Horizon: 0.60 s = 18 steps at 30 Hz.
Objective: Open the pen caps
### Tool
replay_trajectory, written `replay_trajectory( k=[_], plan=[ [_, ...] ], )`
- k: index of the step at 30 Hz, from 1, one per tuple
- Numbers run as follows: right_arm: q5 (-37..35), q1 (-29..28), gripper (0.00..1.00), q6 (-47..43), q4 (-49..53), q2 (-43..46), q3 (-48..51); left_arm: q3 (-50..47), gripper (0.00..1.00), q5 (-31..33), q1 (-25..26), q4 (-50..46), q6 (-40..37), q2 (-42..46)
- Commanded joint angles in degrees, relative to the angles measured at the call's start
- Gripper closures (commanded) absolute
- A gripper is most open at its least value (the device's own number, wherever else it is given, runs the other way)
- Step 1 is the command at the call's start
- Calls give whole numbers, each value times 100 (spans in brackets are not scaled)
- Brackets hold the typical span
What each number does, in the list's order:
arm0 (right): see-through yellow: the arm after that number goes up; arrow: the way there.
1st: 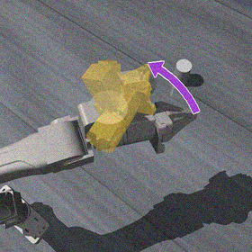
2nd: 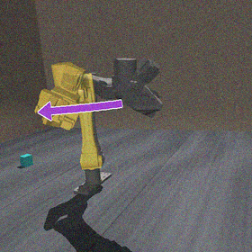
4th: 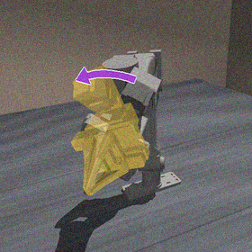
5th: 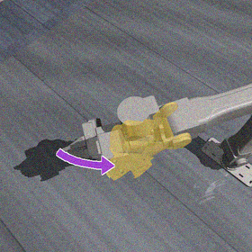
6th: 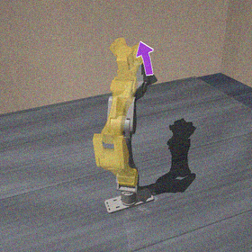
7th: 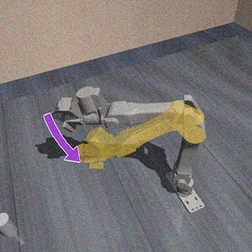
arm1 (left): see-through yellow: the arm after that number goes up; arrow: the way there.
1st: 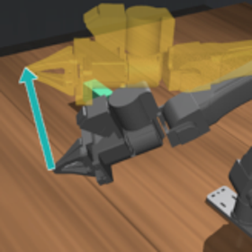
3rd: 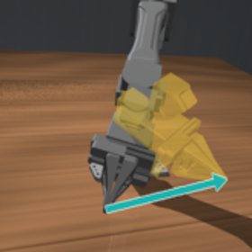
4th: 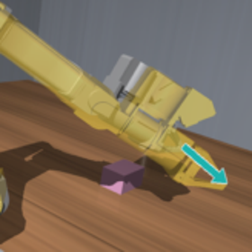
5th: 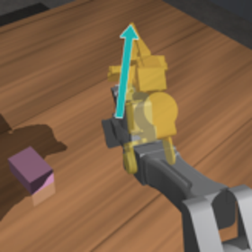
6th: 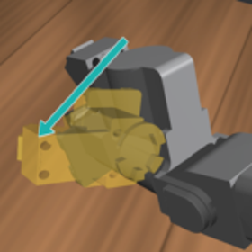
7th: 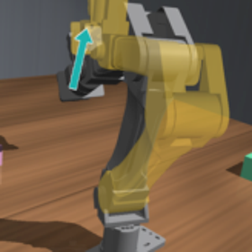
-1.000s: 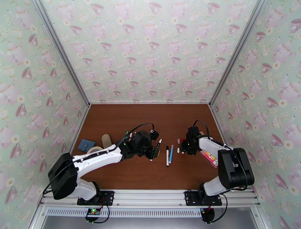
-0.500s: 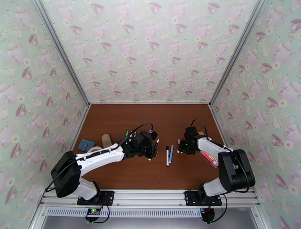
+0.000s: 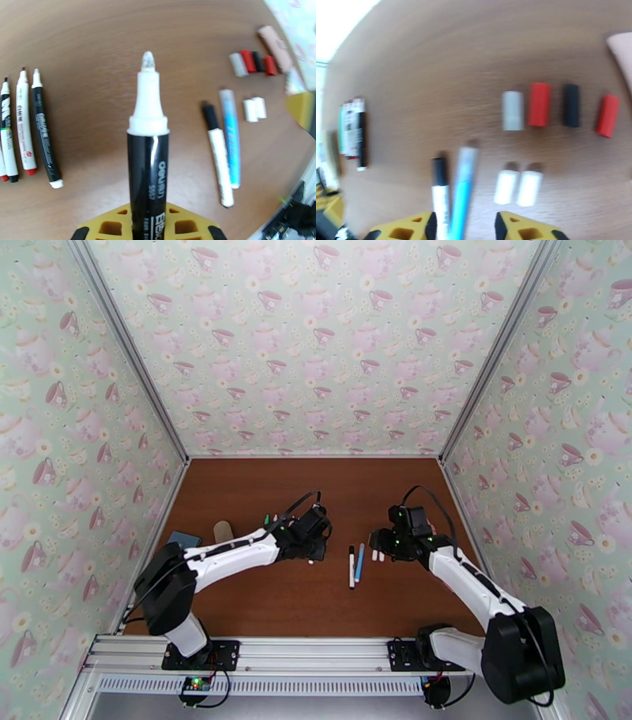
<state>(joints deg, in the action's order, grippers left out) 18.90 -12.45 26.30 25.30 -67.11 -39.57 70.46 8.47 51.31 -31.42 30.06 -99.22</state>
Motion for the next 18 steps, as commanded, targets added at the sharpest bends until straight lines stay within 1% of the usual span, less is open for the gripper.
replay_trajectory(
  k=[1,5,10,18],
  plan=[
    [837,-88,46,249,-698,179,210,332,97,454,-81,-423,186,-343],
    [1086,-200,43,399,-1051,208,326,541,92,648,-164,-521,287,-667],
    [1165,-219,43,463,-1161,107,360,809,91,945,-286,-751,394,-1056],
    [1206,-241,42,418,-1154,40,371,1173,85,947,-490,-874,283,-1580]
  ],
)
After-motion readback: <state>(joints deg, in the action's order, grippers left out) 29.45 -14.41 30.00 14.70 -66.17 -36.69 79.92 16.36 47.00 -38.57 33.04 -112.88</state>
